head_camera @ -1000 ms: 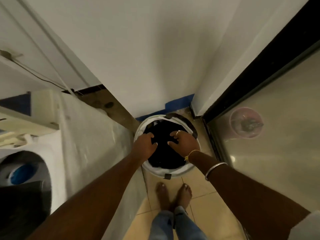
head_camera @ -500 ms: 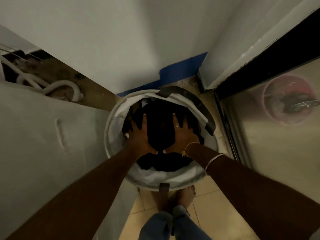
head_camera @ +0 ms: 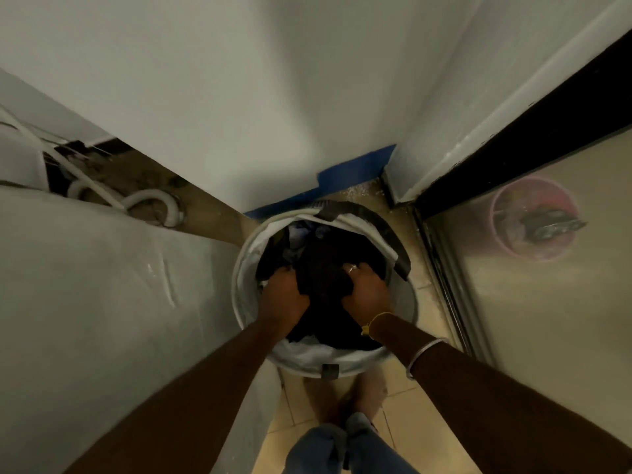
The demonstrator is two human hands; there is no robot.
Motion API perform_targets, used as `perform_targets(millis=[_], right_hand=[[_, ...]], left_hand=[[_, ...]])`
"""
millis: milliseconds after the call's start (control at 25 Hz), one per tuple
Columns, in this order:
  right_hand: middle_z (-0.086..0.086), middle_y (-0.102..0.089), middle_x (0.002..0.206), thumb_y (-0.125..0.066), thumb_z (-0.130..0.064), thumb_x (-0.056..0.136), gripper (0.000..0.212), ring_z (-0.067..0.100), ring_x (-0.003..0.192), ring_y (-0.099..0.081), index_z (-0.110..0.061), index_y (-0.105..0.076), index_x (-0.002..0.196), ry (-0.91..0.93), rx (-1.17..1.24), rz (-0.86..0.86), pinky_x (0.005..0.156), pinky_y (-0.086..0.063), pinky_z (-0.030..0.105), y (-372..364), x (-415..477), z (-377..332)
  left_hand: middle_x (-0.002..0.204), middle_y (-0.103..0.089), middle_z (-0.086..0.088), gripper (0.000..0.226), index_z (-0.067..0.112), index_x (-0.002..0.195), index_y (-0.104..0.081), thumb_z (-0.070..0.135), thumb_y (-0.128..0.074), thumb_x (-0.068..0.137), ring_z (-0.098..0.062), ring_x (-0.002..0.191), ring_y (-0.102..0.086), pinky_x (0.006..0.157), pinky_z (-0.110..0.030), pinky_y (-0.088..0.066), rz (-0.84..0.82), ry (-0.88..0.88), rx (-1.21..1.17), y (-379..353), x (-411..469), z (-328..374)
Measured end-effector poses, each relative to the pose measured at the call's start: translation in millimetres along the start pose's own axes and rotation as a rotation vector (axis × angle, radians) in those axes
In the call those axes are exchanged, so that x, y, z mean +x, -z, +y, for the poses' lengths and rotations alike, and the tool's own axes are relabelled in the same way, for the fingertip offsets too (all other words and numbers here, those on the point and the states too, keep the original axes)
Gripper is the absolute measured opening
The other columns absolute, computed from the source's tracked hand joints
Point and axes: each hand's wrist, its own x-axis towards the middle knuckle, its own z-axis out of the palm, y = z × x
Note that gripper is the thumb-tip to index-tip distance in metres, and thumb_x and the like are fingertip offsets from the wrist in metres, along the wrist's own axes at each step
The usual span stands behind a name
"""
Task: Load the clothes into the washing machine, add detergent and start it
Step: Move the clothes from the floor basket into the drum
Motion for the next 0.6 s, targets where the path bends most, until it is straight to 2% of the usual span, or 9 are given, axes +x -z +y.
perform_targets(millis=[80,120,160,200,240,320,360,480,600], right_hand=[[0.013,-0.053,0.130,-0.056,-0.018,0.090,0.041,0.037,0.114,-0.056,-0.016,-0.056,0.131,0.026,0.041,0.014,0.097,-0.047,0.043,36,-36,-28],[0.012,-0.053,0.131,-0.057,-0.019,0.089,0.043,0.035,0.117,-0.055,-0.016,-0.057,0.132,0.045,0.051,0.027,0.100,-0.045,0.041,53,-52,-41],[0.010,-0.055,0.130,-0.057,-0.022,0.087,0.043,0.032,0.119,-0.055,-0.017,-0.058,0.129,0.067,0.060,0.053,0.101,-0.045,0.038,70,-68,-54],[0.007,-0.059,0.127,-0.058,-0.025,0.084,0.041,0.028,0.118,-0.057,-0.019,-0.061,0.125,0.085,0.073,0.091,0.102,-0.045,0.036,87,-83,-67],[0.005,-0.061,0.123,-0.058,-0.028,0.083,0.039,0.025,0.116,-0.058,-0.020,-0.063,0.121,0.118,0.096,0.137,0.101,-0.046,0.034,105,-101,-84],[0.002,-0.066,0.115,-0.058,-0.032,0.082,0.033,0.020,0.108,-0.061,-0.022,-0.066,0.112,0.202,0.122,0.217,0.097,-0.048,0.033,141,-135,-120],[0.001,-0.067,0.109,-0.059,-0.031,0.081,0.028,0.019,0.104,-0.063,-0.022,-0.068,0.106,0.246,0.123,0.245,0.092,-0.049,0.030,159,-154,-139],[0.003,-0.068,0.100,-0.063,-0.017,0.079,0.018,0.022,0.093,-0.063,-0.020,-0.066,0.096,0.310,0.114,0.320,0.078,-0.045,0.024,202,-212,-192],[0.004,-0.065,0.093,-0.063,-0.009,0.076,0.017,0.024,0.087,-0.064,-0.017,-0.065,0.091,0.379,0.122,0.370,0.073,-0.043,0.021,221,-262,-231]], left_hand=[[0.110,-0.071,-0.009,0.046,0.009,0.116,-0.068,0.037,-0.048,0.086,-0.026,0.105,-0.064,0.100,-0.037,-0.048,0.049,-0.112,-0.002,40,-29,23],[0.100,-0.073,-0.009,0.042,0.009,0.108,-0.071,0.036,-0.047,0.085,-0.024,0.094,-0.068,0.093,-0.034,-0.053,0.080,-0.158,0.009,61,-40,32],[0.084,-0.073,-0.008,0.030,0.009,0.093,-0.072,0.029,-0.051,0.084,-0.022,0.078,-0.069,0.079,-0.030,-0.056,0.101,-0.210,-0.010,86,-52,47],[0.070,-0.068,-0.005,0.016,0.012,0.080,-0.070,0.020,-0.057,0.082,-0.019,0.063,-0.065,0.065,-0.027,-0.054,0.108,-0.234,-0.036,113,-66,61],[0.064,-0.062,-0.001,0.010,0.013,0.074,-0.067,0.012,-0.062,0.082,-0.015,0.058,-0.059,0.061,-0.027,-0.049,0.098,-0.214,-0.069,142,-84,77],[0.075,-0.062,-0.001,0.004,0.009,0.085,-0.067,0.008,-0.069,0.082,-0.016,0.069,-0.058,0.068,-0.030,-0.047,0.039,-0.129,-0.050,193,-119,102],[0.080,-0.066,-0.004,0.009,0.010,0.090,-0.067,0.010,-0.070,0.081,-0.019,0.075,-0.061,0.071,-0.030,-0.048,0.062,-0.116,-0.052,215,-135,111],[0.082,-0.069,-0.007,0.010,0.020,0.081,-0.058,0.017,-0.066,0.085,-0.025,0.080,-0.066,0.071,-0.031,-0.049,0.164,-0.186,-0.107,266,-190,139],[0.076,-0.064,0.004,0.018,0.028,0.077,-0.053,0.023,-0.067,0.086,-0.022,0.078,-0.067,0.068,-0.027,-0.047,0.287,-0.214,-0.183,301,-242,149]])
